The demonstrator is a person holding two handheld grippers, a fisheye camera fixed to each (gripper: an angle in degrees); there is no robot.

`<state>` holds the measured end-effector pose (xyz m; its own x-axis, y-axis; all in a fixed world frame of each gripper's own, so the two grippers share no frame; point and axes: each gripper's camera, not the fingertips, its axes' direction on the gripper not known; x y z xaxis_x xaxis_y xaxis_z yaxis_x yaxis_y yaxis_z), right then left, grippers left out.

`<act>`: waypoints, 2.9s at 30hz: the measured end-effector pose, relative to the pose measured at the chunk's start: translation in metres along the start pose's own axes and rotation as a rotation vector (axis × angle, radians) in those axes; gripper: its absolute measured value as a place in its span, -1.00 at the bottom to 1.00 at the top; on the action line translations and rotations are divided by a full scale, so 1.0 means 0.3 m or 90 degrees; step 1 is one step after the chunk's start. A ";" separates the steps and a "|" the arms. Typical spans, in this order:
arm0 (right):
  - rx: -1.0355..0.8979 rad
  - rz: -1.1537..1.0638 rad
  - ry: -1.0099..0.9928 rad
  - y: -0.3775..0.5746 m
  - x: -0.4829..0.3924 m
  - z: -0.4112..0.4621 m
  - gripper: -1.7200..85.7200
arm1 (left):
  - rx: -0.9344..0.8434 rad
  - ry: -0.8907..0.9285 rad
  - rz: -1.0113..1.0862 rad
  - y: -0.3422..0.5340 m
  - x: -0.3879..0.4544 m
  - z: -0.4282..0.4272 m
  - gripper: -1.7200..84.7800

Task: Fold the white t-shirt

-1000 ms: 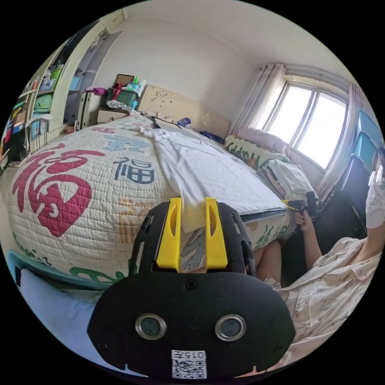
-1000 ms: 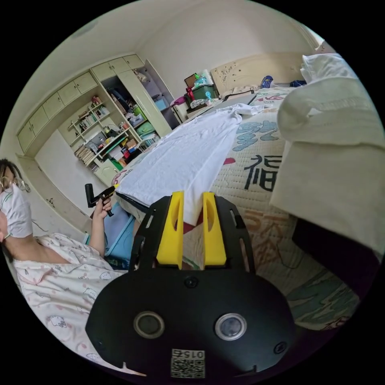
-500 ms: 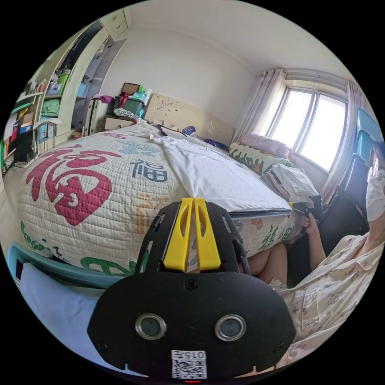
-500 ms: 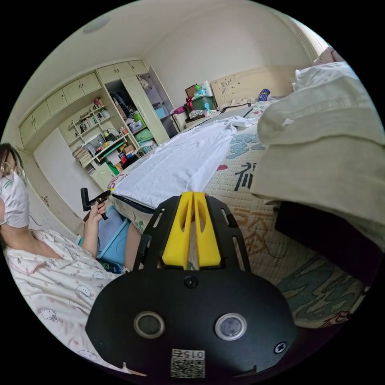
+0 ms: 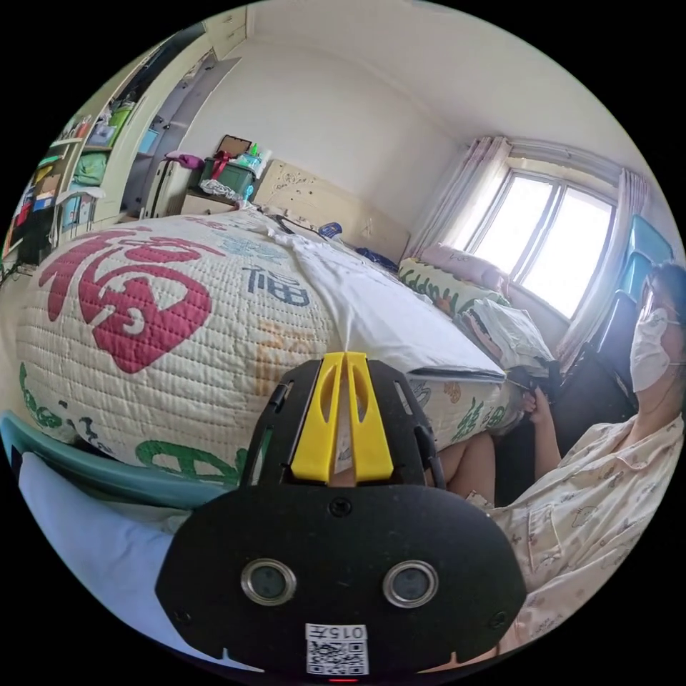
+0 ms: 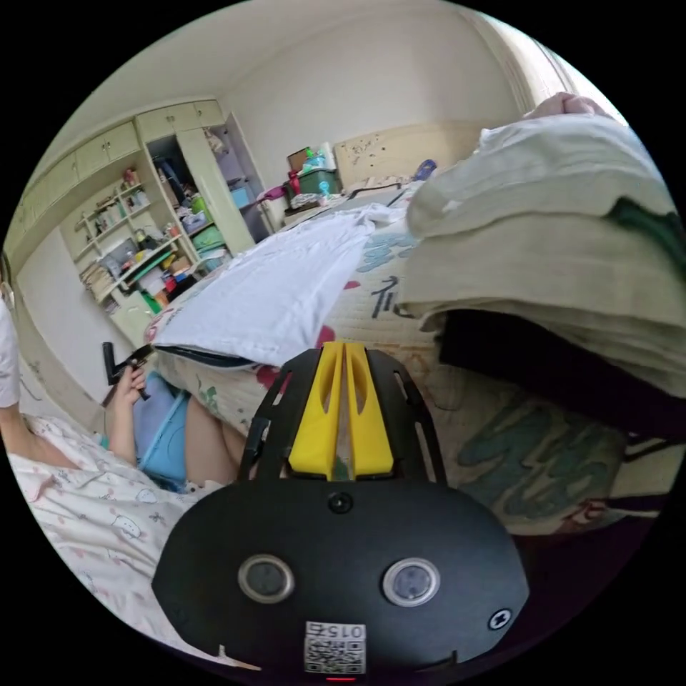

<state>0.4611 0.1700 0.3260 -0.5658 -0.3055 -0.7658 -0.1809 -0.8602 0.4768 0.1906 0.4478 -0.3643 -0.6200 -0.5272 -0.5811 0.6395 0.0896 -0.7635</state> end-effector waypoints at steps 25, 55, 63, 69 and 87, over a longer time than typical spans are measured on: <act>-0.027 0.466 -0.270 -1.912 0.750 0.700 -0.71 | -0.142 -0.047 0.459 -0.526 0.658 0.763 -0.93; 0.040 0.510 -0.344 -2.033 1.009 0.798 -0.96 | -0.371 -0.086 0.360 -1.102 1.387 2.912 -0.96; 0.032 0.301 -0.302 -2.003 0.744 0.809 -0.96 | -0.137 -0.069 0.268 -1.246 1.266 2.538 -0.97; 0.009 0.103 -0.261 -1.901 0.411 0.866 -0.95 | -0.076 -0.086 0.221 -1.204 0.970 2.186 -0.97; -0.097 -0.144 -0.132 -1.348 0.027 1.214 -0.79 | -0.184 0.102 0.368 -1.121 0.931 1.992 -0.88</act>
<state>0.2368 0.6642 0.2842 -0.6797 -0.0233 -0.7331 -0.2072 -0.9527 0.2224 0.0741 -0.2345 -0.1016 -0.2876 -0.1965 -0.9374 0.7558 0.5545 -0.3481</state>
